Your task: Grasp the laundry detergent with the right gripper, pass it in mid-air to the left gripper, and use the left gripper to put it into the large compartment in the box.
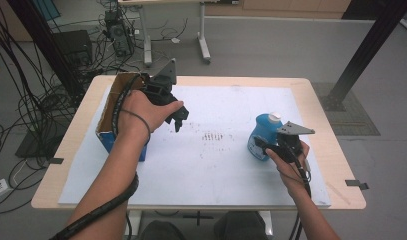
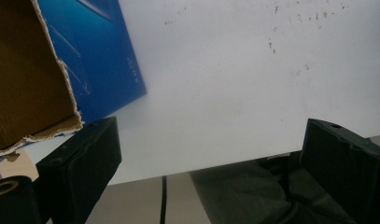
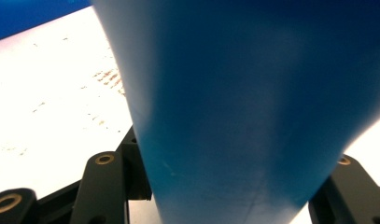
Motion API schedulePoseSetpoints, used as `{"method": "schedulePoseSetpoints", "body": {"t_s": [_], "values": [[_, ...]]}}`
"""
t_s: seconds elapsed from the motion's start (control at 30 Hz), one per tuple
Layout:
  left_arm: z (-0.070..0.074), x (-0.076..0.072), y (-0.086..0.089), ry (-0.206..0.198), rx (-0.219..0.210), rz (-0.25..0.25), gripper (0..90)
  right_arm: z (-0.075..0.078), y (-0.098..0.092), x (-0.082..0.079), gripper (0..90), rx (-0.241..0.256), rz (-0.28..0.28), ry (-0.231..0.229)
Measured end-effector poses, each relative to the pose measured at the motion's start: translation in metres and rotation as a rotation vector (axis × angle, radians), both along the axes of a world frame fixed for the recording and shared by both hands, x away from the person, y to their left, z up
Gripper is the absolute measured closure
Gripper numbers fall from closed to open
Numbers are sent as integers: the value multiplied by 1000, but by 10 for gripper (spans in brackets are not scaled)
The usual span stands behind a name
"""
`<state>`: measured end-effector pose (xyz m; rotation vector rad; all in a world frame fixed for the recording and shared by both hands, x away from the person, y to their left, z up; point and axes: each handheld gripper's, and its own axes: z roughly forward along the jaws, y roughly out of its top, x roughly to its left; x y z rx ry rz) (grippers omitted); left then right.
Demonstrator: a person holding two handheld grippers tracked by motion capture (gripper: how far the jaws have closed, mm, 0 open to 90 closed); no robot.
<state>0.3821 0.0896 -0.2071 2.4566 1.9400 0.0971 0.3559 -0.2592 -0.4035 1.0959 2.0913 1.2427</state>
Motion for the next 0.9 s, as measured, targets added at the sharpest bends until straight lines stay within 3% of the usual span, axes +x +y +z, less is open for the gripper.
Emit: {"method": "schedulePoseSetpoints", "body": {"t_s": [0.9], "values": [[1, -1, -2, 0, -1, -5, 57, -1, 0, 0, 440, 3, 0, -6]]}}
